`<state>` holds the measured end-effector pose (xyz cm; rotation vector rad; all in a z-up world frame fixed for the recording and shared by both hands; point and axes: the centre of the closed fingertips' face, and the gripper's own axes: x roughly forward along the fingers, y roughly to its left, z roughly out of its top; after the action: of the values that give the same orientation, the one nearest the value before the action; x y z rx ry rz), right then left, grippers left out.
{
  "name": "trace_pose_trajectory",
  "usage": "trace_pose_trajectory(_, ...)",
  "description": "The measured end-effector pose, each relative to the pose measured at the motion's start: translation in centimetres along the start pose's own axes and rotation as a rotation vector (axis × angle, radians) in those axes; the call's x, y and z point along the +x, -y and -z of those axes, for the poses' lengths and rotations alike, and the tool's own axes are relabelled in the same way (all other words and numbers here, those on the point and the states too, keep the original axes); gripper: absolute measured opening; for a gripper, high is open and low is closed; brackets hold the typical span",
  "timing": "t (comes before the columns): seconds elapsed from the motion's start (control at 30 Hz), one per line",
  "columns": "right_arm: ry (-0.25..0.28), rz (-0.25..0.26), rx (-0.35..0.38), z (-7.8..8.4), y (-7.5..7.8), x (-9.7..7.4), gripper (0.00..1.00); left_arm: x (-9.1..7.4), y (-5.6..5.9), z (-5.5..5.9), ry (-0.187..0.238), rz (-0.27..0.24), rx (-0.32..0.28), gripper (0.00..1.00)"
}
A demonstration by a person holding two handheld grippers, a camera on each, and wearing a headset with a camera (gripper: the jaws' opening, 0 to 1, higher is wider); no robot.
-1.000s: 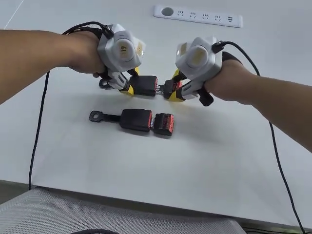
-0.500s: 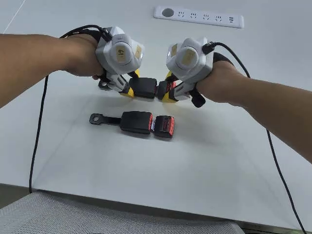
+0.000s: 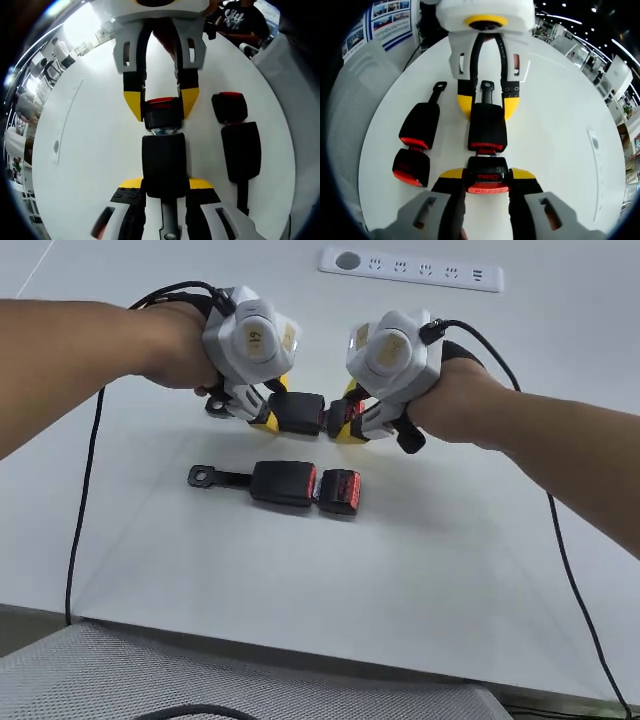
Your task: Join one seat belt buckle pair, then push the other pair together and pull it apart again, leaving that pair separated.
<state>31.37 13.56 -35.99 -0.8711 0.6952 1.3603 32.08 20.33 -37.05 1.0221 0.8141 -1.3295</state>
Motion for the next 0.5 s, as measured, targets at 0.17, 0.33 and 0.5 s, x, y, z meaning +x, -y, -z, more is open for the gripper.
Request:
trace_pose_trajectory(0.17,-0.009,-0.001,0.004,0.75,-0.16,-0.6,0.31,-0.03,-0.13,0.1,0.003,-0.001,-0.007,0.3)
trace_pose_trajectory(0.33,0.011,0.006,-0.001,0.96,-0.16,-0.52,0.32,0.05,-0.19,0.09,-0.009,-0.007,-0.01,0.3)
trace_pose_trajectory(0.5,0.016,0.018,-0.014,1.04,-0.32,-0.83,0.32,-0.01,-0.24,0.11,-0.014,-0.01,-0.011,0.3)
